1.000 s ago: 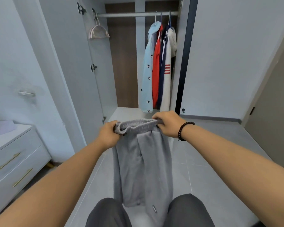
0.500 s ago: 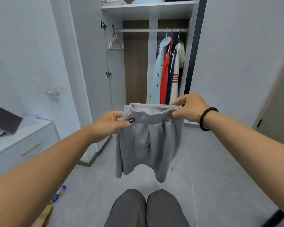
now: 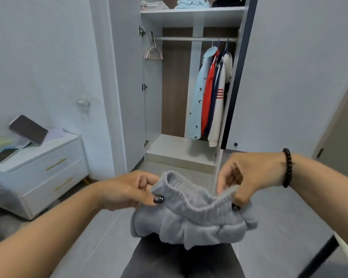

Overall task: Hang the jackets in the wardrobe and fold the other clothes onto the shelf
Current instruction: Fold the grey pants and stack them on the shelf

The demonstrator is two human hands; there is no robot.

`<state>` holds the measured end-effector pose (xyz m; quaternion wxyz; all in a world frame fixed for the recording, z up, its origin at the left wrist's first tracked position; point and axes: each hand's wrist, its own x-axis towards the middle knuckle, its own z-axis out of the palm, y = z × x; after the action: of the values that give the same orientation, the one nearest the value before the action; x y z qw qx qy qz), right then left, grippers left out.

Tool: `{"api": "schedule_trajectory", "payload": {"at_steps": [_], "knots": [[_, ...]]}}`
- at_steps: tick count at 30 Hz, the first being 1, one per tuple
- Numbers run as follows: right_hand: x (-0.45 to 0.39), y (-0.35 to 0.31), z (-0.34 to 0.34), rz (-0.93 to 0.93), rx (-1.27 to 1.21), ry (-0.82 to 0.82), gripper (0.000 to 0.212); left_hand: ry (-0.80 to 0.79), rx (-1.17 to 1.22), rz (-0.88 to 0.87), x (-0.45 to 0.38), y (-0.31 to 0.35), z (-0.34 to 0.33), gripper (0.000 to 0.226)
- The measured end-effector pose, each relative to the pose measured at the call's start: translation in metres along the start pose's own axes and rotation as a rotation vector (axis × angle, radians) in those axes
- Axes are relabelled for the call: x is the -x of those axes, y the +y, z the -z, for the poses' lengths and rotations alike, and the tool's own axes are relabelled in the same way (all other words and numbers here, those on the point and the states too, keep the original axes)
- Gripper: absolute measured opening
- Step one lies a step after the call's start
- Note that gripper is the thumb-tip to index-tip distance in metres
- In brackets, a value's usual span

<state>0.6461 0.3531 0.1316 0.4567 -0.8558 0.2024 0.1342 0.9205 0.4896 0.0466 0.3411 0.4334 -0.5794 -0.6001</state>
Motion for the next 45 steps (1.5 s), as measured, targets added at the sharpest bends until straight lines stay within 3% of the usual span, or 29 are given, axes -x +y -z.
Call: {"api": "schedule_trajectory", "payload": {"at_steps": [2, 5, 9, 13, 17, 20, 22, 25, 27, 30, 32, 35, 38, 42, 45], "knots": [[-0.005, 0.01, -0.029, 0.018, -0.002, -0.148, 0.026, -0.057, 0.066, 0.05, 0.006, -0.027, -0.018, 0.06], [-0.012, 0.019, -0.052, 0.046, -0.067, -0.308, 0.027, -0.14, 0.144, 0.056, 0.011, -0.044, -0.031, 0.048], [-0.017, 0.025, -0.037, 0.131, -0.13, -0.25, 0.031, -0.079, 0.17, 0.012, 0.007, -0.036, -0.022, 0.052], [-0.032, 0.038, -0.007, 0.137, -0.33, 0.021, 0.027, 0.061, 0.222, -0.067, -0.002, -0.033, 0.006, 0.048], [-0.073, 0.061, 0.014, 0.099, -0.69, 0.522, 0.023, 0.428, 0.261, -0.067, -0.025, -0.039, 0.035, 0.047], [-0.118, 0.08, 0.02, 0.093, -0.903, 0.95, 0.025, 0.664, 0.285, -0.056, -0.058, -0.05, 0.057, 0.021], [-0.151, 0.097, 0.015, 0.029, -0.869, 1.08, 0.034, 0.787, 0.269, -0.012, -0.079, -0.063, 0.068, 0.007], [-0.192, 0.133, -0.002, -0.249, -0.759, 0.925, 0.059, 0.902, 0.288, 0.15, -0.102, -0.093, 0.081, 0.032], [-0.208, 0.156, -0.02, -0.457, -0.629, 0.761, 0.064, 0.904, 0.265, 0.31, -0.106, -0.113, 0.084, 0.034], [-0.222, 0.185, -0.043, -0.579, -0.244, 0.688, 0.033, 0.871, 0.036, 0.552, -0.101, -0.141, 0.082, 0.029], [-0.226, 0.197, -0.049, -0.594, -0.172, 0.693, 0.023, 0.851, 0.02, 0.638, -0.096, -0.159, 0.076, 0.043], [-0.229, 0.207, -0.041, -0.694, -0.313, 0.624, 0.049, 0.694, 0.297, 0.543, -0.093, -0.177, 0.076, 0.062], [-0.232, 0.216, -0.034, -0.794, -0.531, 0.471, 0.077, 0.571, 0.45, 0.509, -0.089, -0.179, 0.078, 0.051], [-0.24, 0.225, -0.032, -0.754, -0.582, 0.379, 0.068, 0.639, 0.492, 0.591, -0.084, -0.178, 0.081, 0.065], [-0.242, 0.227, -0.033, -0.747, -0.59, 0.415, 0.067, 0.848, 0.424, 0.618, -0.09, -0.174, 0.084, 0.052]]}}
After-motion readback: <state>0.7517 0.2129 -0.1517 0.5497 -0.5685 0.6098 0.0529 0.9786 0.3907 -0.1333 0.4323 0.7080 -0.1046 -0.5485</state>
